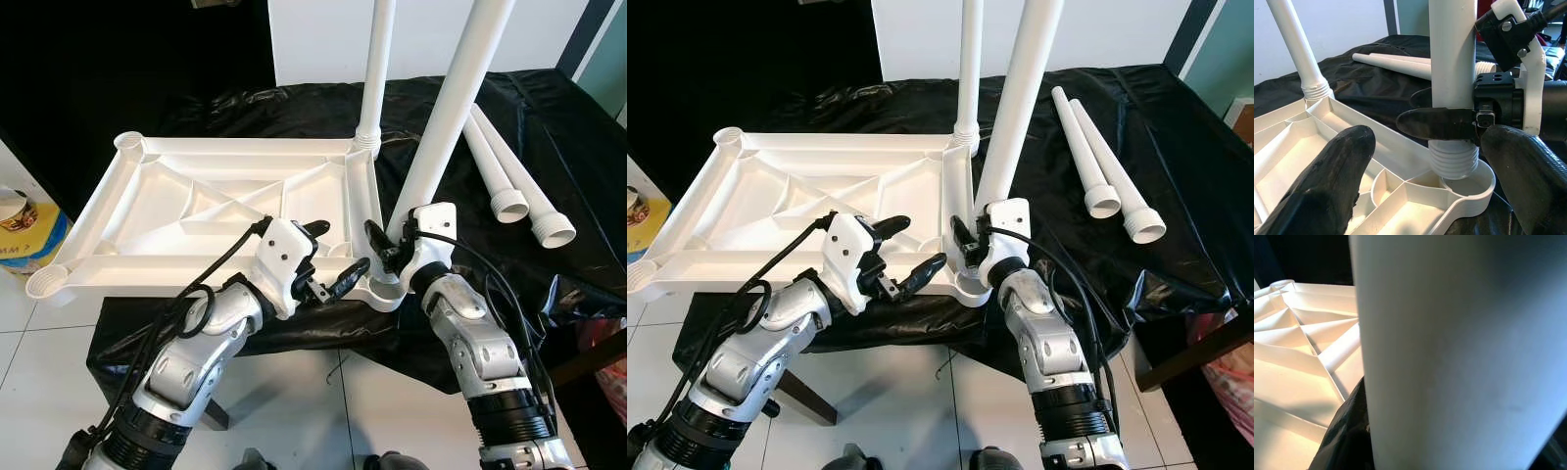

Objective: Building children table

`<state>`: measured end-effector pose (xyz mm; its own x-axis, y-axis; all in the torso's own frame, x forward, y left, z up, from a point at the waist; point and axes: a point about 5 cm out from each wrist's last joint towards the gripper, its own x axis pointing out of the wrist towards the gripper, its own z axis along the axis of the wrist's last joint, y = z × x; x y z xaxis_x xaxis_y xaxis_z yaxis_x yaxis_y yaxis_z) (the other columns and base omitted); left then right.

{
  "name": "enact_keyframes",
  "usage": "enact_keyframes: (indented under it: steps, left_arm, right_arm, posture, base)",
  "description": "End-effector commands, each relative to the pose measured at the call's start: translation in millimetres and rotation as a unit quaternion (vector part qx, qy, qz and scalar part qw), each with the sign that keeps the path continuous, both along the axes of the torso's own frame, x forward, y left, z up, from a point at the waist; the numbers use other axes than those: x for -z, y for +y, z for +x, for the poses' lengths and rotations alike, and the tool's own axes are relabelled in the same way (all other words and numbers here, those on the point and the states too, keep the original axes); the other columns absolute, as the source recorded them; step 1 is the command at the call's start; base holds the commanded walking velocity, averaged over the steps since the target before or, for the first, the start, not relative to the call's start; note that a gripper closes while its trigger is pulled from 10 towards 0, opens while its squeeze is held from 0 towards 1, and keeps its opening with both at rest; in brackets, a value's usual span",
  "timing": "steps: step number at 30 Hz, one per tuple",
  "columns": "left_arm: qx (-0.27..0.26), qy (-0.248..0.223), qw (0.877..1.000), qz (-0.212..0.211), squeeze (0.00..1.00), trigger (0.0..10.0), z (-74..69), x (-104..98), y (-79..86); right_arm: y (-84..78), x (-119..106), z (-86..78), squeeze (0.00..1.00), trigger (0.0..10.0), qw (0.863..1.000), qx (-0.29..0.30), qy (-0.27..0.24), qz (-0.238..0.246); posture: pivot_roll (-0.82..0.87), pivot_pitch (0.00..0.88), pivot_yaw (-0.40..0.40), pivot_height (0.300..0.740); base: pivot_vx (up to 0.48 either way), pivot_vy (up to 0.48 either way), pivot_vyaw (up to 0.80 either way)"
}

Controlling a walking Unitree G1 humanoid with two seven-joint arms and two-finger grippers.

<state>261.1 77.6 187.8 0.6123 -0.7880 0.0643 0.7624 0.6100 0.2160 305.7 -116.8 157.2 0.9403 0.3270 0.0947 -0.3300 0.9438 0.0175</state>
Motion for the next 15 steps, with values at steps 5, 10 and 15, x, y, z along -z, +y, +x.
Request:
enact_keyframes:
  steps: [5, 10, 15]
  left_arm:
    - [0.011, 0.004, 1.0, 0.015, 0.0, 10.0, -5.6, 6, 0.5]
    - [0.016, 0.008, 1.0, 0.02, 0.0, 10.0, -6.7, 7, 3.6]
    - [0.03, 0.019, 0.999, 0.023, 0.0, 10.0, -10.2, 9, 2.6]
  right_arm:
    - [3.0, 4, -5.2, 0.0, 10.0, 0.999, -0.021, -0.022, -0.025]
    - [2.3, 9, -7.6, 0.0, 10.0, 0.998, -0.019, -0.022, -0.048]
    - [3.1, 11, -8.7, 0.0, 10.0, 0.998, -0.027, -0.02, -0.051]
  posture:
    - [-0.03, 0.085, -0.007, 0.74]
    - [-0.03, 0.091, -0.008, 0.74]
    - [-0.02, 0.093, -0.009, 0.74]
  base:
    - [0.0, 0.0, 0.0]
    - [0.0, 0.0, 0.0]
    - [0.0, 0.0, 0.0]
